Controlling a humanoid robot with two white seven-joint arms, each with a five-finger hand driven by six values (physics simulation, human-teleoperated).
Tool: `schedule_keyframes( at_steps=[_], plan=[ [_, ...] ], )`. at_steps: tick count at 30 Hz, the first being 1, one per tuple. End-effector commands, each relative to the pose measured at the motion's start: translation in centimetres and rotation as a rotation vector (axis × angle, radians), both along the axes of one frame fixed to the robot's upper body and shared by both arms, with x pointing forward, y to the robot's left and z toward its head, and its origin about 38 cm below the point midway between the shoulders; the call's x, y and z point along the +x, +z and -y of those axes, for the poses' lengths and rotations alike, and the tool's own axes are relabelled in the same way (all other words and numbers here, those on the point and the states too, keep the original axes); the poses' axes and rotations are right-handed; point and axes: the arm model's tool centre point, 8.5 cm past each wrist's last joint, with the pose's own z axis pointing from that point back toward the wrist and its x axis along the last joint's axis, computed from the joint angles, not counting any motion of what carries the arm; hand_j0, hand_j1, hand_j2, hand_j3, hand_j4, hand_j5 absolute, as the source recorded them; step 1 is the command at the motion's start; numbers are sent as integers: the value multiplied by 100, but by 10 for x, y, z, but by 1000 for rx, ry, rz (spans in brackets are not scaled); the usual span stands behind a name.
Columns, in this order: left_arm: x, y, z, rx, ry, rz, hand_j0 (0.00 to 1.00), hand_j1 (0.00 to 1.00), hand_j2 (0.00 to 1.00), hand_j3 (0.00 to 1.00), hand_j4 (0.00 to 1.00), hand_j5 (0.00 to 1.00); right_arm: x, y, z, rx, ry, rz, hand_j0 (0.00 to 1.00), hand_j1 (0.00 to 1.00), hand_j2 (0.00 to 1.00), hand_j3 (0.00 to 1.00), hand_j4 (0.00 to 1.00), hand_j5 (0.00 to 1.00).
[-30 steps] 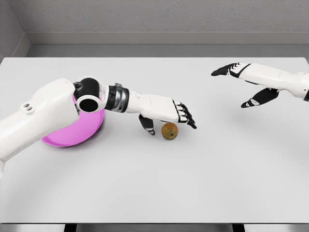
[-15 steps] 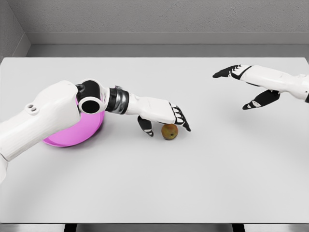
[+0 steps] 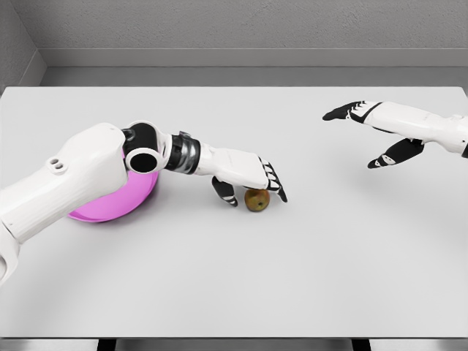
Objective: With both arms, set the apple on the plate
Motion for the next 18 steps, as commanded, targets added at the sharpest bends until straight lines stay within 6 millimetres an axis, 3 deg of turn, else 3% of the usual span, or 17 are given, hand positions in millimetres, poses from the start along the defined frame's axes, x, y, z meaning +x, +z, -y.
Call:
schedule_keyframes(
  at_steps=[1, 18],
  plan=[
    [0, 1, 1, -6, 3, -3, 88, 88, 88, 88, 88, 88, 0, 1, 1, 6, -3, -2, 100, 100, 100, 100, 100, 100],
    [-4, -4, 10, 1, -18, -11, 82, 82, 82, 82, 82, 82, 0, 0, 2, 6, -7, -4, 100, 100, 100, 100, 100, 100]
  ],
)
